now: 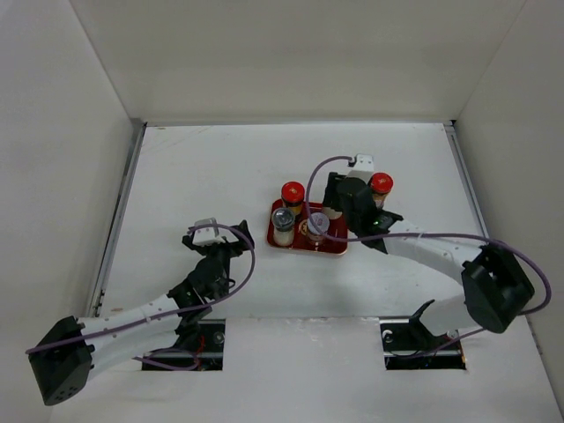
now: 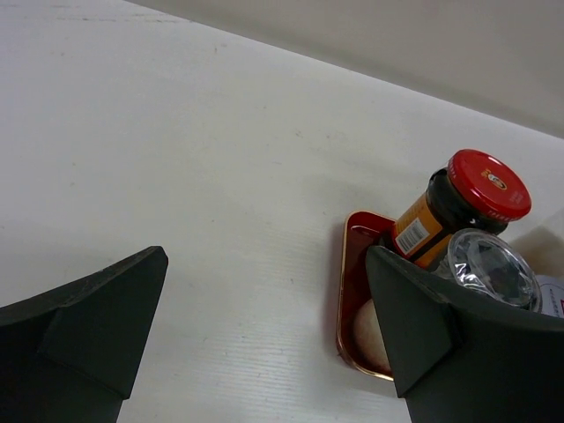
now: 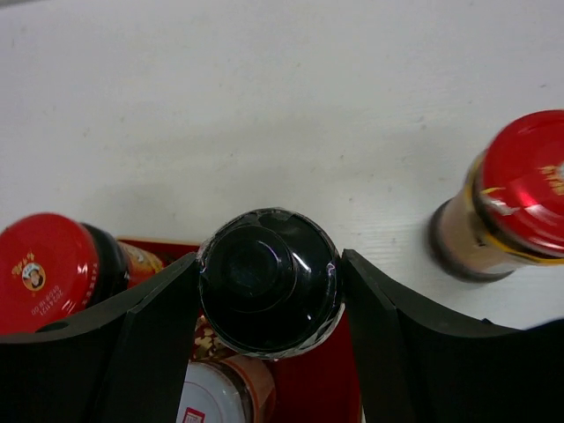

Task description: Organize the condiment bottles

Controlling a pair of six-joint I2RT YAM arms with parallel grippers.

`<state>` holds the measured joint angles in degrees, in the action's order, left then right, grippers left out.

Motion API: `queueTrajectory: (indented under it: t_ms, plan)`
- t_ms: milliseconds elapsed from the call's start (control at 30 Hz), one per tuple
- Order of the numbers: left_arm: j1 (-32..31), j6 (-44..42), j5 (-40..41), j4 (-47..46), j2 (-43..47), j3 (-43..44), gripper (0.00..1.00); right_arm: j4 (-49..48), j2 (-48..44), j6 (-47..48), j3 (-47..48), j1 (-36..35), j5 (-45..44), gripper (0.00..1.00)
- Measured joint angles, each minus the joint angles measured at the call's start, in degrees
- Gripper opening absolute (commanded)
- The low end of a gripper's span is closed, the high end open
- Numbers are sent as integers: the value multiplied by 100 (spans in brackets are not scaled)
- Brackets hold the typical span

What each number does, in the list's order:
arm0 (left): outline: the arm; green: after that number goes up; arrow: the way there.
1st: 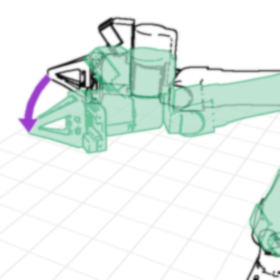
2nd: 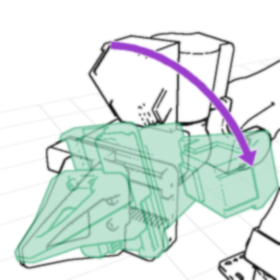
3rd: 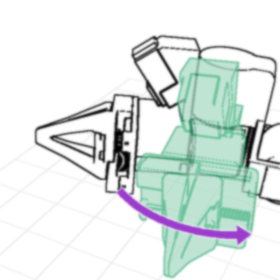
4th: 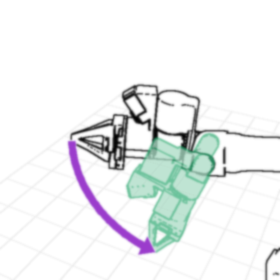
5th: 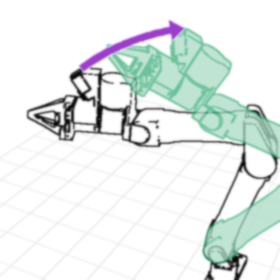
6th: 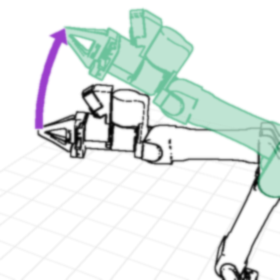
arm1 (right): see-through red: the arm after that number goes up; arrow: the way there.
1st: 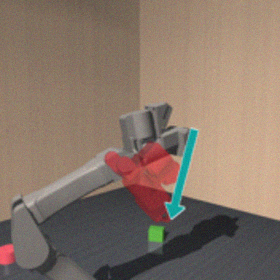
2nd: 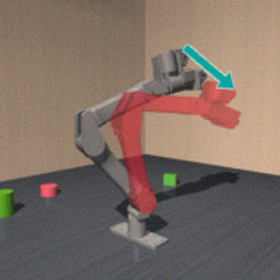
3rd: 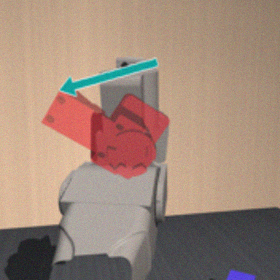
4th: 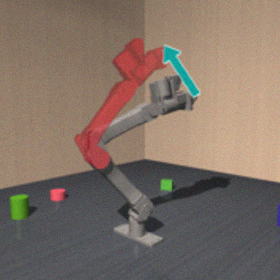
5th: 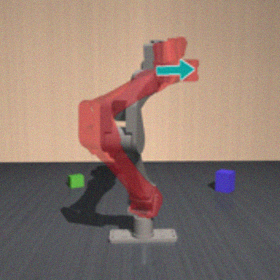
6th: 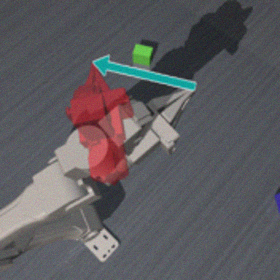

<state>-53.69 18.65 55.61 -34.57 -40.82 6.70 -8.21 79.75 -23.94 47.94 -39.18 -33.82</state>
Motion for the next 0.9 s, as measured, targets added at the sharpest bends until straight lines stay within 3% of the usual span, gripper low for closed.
queueTrajectory:
  t_ms: [567, 633, 733, 900]
  plan:
    - [-33, 24, -31, -184, -162, -28, 100, -577, 1292, -74, 369, -597, 37, 61]
    - [-33, 24, -33, -212, -168, -31, 100, -599, 1329, -90, 396, -627, 15, 69]
    - [-39, 24, -33, -221, -175, -31, 100, -608, 1344, -103, 413, -669, -48, 91]
    - [-33, 24, -31, -232, -173, -31, 100, -667, 1193, -133, 415, -741, -127, 97]
